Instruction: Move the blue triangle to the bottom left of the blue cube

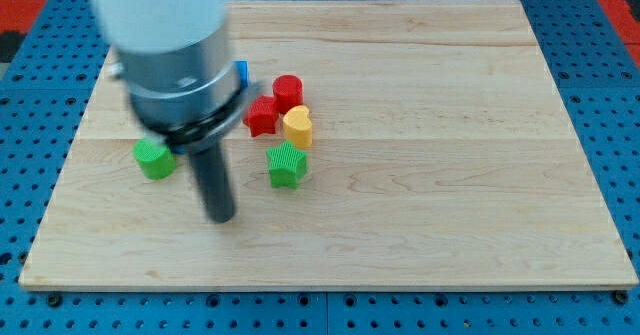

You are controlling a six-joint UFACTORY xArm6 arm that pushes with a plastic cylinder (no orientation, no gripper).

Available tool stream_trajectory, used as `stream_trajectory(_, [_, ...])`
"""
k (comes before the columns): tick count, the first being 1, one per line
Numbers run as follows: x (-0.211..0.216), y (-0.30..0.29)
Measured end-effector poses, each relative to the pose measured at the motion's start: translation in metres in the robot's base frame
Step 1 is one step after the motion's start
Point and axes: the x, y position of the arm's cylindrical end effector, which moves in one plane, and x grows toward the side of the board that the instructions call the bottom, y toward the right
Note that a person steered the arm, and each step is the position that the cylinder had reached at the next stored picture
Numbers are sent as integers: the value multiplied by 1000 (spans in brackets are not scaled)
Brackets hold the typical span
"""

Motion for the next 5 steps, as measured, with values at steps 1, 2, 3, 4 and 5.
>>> stream_trajectory(1, [-20, -78])
stream_trajectory(2, [-71, -86])
stream_trajectory(3, [-102, -61])
stream_trajectory(4, [-120, -7])
stream_trajectory(5, [-124, 11])
